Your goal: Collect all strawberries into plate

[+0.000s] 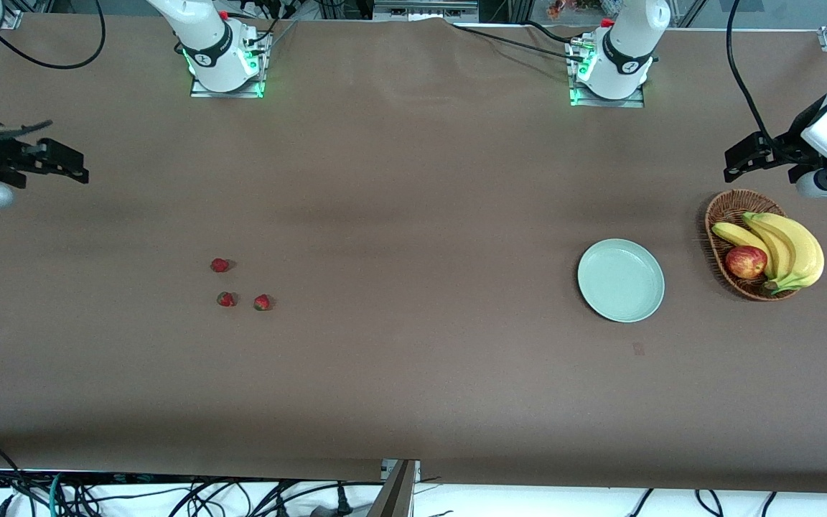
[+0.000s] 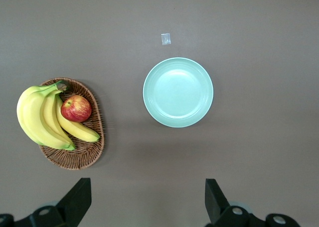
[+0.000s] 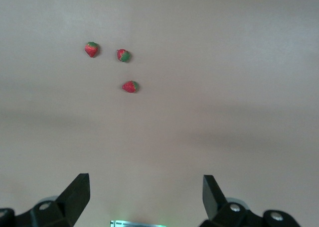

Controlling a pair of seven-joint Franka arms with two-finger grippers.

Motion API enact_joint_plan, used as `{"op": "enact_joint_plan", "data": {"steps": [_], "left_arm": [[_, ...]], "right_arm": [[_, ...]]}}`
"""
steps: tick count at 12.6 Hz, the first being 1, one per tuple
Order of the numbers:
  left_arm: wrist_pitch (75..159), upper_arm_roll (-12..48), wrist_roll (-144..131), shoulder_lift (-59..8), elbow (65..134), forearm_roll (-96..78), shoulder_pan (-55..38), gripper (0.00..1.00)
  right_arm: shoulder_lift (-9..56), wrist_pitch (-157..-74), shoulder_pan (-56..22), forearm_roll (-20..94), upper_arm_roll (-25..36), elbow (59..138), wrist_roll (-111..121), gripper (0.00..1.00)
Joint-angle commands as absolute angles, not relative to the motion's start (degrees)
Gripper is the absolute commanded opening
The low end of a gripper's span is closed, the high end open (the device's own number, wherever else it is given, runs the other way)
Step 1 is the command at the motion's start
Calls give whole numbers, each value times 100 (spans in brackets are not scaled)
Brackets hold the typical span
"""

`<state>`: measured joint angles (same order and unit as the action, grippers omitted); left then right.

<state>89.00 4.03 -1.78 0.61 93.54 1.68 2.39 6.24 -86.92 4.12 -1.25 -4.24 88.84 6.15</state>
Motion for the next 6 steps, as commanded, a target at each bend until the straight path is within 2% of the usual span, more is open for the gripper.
{"op": "enact_joint_plan", "data": {"steps": [1, 4, 6], "left_arm": [[8807, 404, -193, 123, 9325, 0, 255, 100], [8807, 404, -193, 123, 9325, 0, 255, 100], [8807, 404, -193, 123, 9325, 0, 255, 100]], "right_arm": [[1132, -8823, 361, -105, -457, 8736, 598, 100], [1870, -9429, 159, -106, -466, 8745, 651, 100], [2301, -9929, -261, -105, -466, 8763, 537, 100]]}}
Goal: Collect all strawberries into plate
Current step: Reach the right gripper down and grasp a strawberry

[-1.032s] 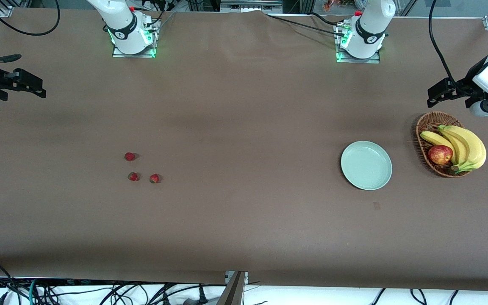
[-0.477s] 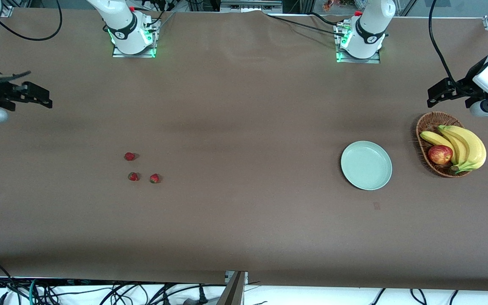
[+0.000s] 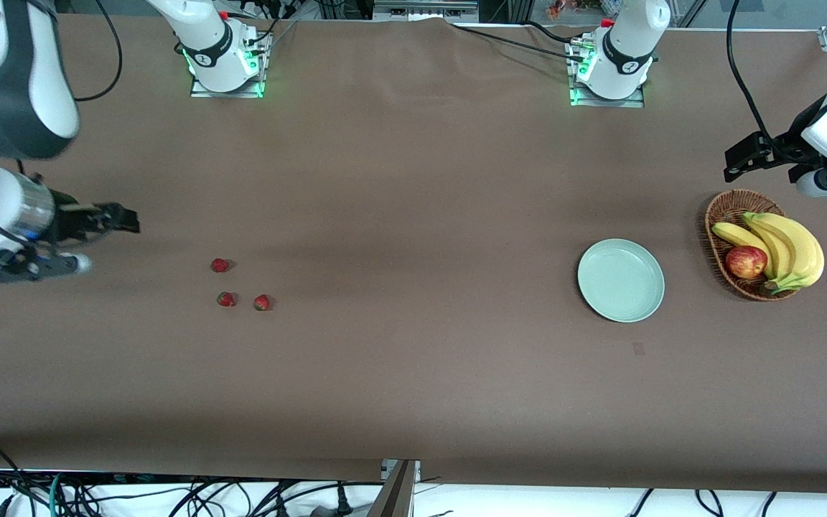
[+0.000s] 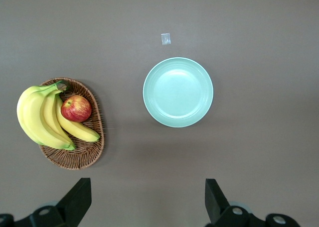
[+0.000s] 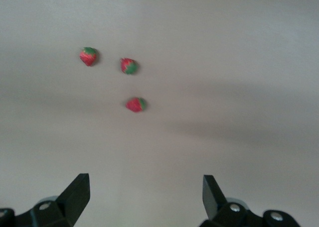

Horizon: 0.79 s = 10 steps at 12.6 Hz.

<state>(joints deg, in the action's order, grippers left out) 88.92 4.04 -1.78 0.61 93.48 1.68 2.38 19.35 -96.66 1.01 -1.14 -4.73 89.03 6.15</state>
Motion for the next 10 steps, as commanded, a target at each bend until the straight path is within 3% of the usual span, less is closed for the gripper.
{"op": "enact_joint_plan", "data": {"steps": [1, 10], "left_arm": [[8807, 404, -193, 123, 9325, 0, 255, 100], [8807, 413, -193, 123, 9325, 0, 246, 100]], "right_arm": [[2485, -10132, -464, -97, -466, 8789, 162, 100], [3786, -13031, -1081, 70, -457, 9598, -1020, 100]]}}
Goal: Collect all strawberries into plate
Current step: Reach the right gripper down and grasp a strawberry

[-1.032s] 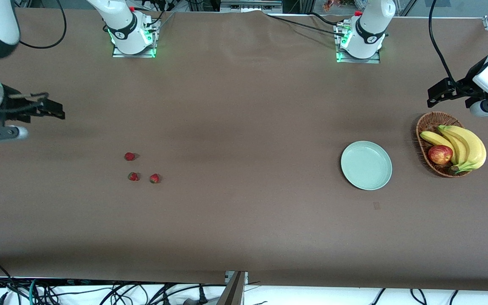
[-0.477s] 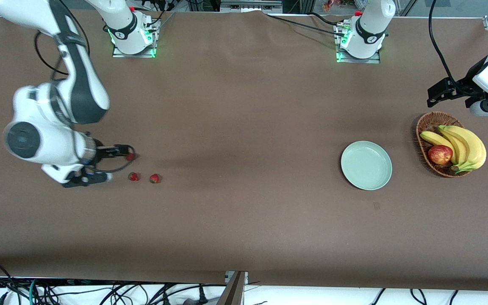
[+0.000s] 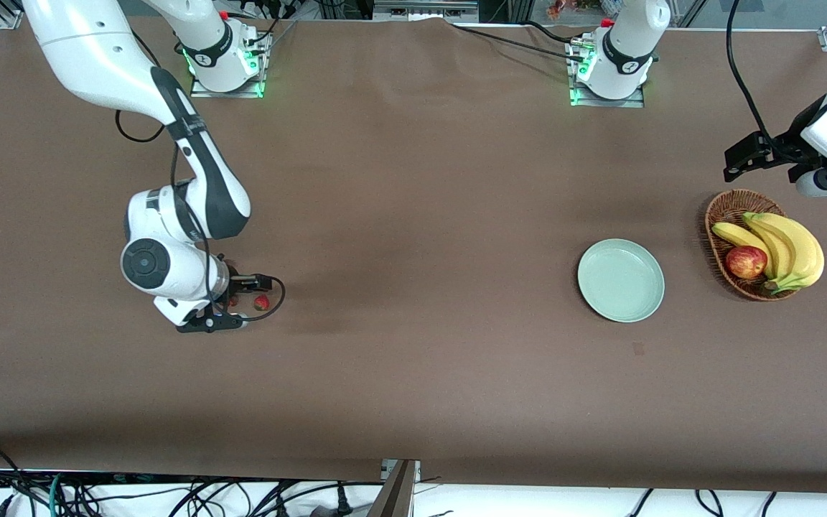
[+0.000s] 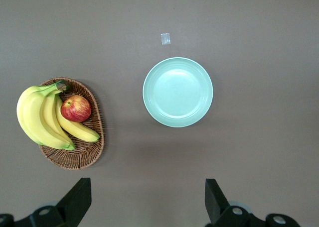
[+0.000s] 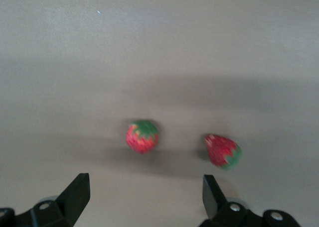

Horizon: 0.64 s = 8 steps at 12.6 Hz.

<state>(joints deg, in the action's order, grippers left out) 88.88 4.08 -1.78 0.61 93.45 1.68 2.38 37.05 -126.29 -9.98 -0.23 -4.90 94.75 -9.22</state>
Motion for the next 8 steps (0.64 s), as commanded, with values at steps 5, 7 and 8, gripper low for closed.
{"op": "enact_joint_plan", "data": {"steps": [5, 7, 8], "left_arm": [[8807, 413, -193, 123, 9325, 0, 255, 100], [8807, 413, -193, 123, 9316, 0, 246, 100], [8807, 413, -193, 123, 9325, 0, 246, 100]], "right_arm": [[4008, -13465, -1090, 70, -457, 9606, -1020, 100], [4104, -13640, -1090, 70, -457, 9633, -1020, 98], [4104, -13693, -1081, 70, -457, 9685, -1020, 84]]}}
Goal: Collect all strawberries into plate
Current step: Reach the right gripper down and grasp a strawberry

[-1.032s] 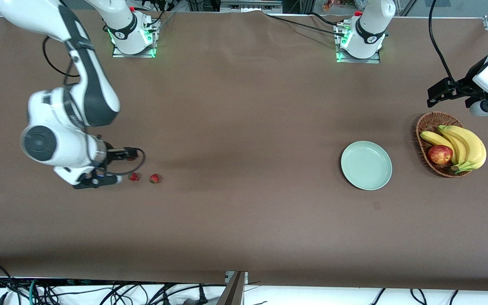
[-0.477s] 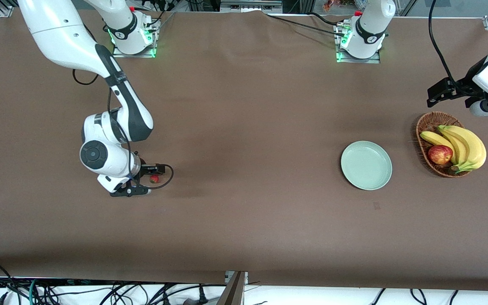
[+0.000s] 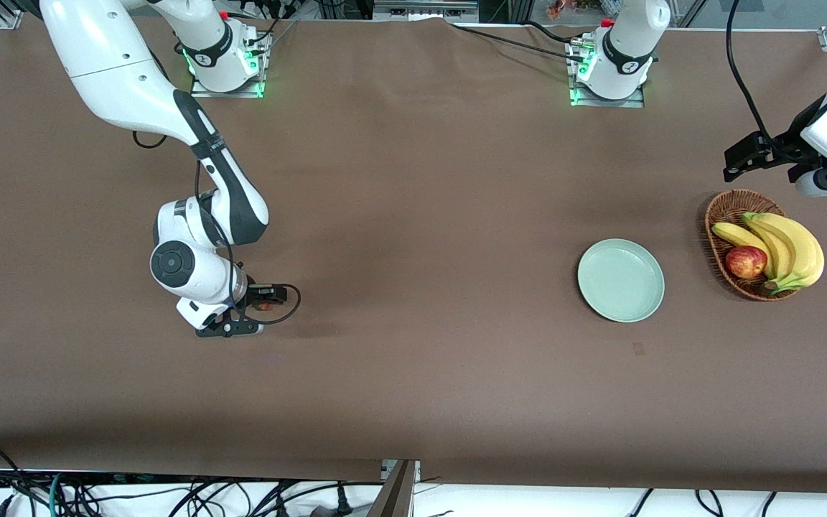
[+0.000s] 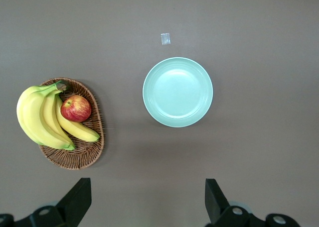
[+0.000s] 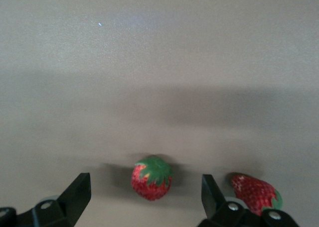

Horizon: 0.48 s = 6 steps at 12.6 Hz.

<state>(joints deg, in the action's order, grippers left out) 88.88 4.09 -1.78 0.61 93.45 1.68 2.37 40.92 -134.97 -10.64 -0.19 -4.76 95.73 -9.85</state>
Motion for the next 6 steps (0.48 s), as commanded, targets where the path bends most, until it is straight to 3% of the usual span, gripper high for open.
{"op": "enact_joint_plan", "data": {"steps": [1, 3, 4, 6], "left_arm": [[8807, 413, -193, 123, 9325, 0, 255, 100], [8807, 413, -193, 123, 9316, 0, 246, 100], [8807, 413, -193, 123, 9325, 0, 255, 100], [8807, 404, -193, 123, 9325, 0, 255, 100]], "right_arm": [[4104, -13667, -1072, 70, -457, 9686, -1028, 60], [4104, -13632, -1064, 70, -457, 9686, -1028, 30], [4096, -13623, -1063, 70, -457, 9686, -1028, 22], [4087, -13614, -1063, 70, -457, 9677, -985, 14]]}}
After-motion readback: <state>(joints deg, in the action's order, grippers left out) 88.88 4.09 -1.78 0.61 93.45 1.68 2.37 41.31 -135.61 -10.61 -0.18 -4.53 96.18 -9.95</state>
